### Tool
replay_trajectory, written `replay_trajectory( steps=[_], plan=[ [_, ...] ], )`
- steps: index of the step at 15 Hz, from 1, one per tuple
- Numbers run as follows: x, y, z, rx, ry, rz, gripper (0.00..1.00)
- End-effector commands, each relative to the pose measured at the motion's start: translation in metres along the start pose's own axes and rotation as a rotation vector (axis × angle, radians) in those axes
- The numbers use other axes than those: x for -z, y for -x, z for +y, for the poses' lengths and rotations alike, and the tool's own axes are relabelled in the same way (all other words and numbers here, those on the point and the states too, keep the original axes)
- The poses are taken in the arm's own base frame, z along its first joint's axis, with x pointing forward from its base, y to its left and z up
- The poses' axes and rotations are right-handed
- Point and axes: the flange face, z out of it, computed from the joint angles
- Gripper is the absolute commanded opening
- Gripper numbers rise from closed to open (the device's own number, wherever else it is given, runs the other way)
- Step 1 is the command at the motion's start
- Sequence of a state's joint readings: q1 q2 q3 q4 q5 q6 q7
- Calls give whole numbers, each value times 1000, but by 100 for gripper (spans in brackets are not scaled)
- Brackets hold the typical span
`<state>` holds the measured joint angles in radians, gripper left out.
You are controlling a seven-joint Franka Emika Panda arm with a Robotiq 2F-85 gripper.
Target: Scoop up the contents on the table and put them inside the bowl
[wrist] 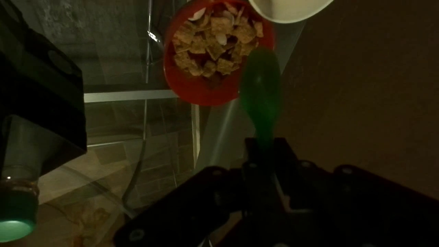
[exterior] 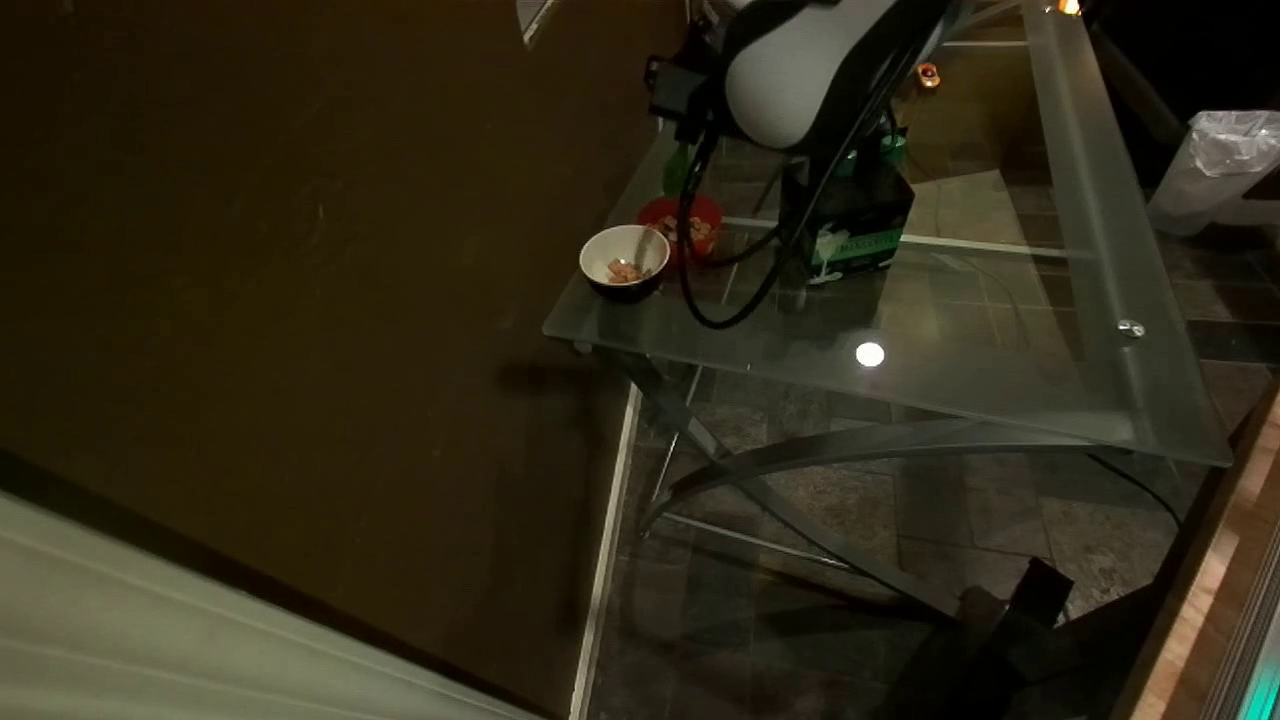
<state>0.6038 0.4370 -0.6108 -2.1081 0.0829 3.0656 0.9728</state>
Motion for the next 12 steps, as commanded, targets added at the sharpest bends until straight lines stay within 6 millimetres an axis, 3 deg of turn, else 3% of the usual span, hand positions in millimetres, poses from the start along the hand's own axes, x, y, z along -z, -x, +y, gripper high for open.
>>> replay_trajectory(
  steps=[1,12],
  plan=[
    [-5,-22,0,-61,1,-76,4],
    [-91,-49,23,-206,58,-181,4]
  ],
)
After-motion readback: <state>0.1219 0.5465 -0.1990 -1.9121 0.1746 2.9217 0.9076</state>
